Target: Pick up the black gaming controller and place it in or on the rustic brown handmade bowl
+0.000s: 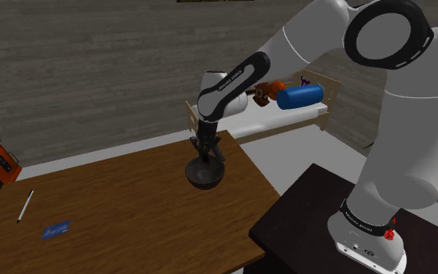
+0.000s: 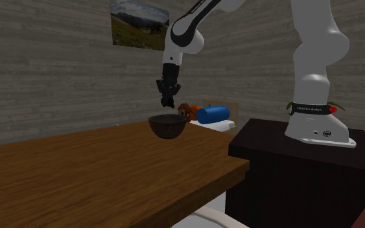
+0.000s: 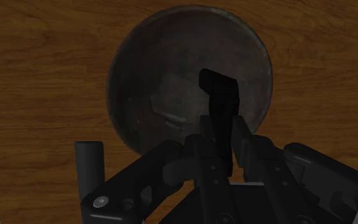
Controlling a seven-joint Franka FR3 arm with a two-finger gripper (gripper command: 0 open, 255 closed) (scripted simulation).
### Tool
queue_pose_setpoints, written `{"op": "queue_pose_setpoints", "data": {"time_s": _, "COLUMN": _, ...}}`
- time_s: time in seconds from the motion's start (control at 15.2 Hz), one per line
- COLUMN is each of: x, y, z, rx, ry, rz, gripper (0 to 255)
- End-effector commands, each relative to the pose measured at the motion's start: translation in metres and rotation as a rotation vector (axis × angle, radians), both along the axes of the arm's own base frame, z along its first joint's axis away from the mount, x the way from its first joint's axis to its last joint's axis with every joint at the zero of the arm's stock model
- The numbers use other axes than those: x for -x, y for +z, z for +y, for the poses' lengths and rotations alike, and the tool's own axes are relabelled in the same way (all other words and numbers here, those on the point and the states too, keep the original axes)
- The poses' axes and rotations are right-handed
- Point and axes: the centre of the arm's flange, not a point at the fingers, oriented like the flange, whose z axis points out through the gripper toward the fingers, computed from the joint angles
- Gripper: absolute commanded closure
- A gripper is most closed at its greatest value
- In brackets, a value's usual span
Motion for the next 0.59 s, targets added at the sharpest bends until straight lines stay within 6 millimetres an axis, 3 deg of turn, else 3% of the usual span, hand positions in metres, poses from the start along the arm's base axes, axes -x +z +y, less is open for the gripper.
{"op": "queue_pose_setpoints", "data": {"time_s": 0.0, "x": 0.000, "y": -0.010, "z": 0.000, "rx": 0.000, "ry": 0.000, "rz": 0.000, "gripper": 255}}
{"op": "queue_pose_setpoints", "data": {"time_s": 0.53, "x": 0.000, "y": -0.051, "z": 0.000, "rx": 0.000, "ry": 0.000, "rz": 0.000, "gripper": 255}}
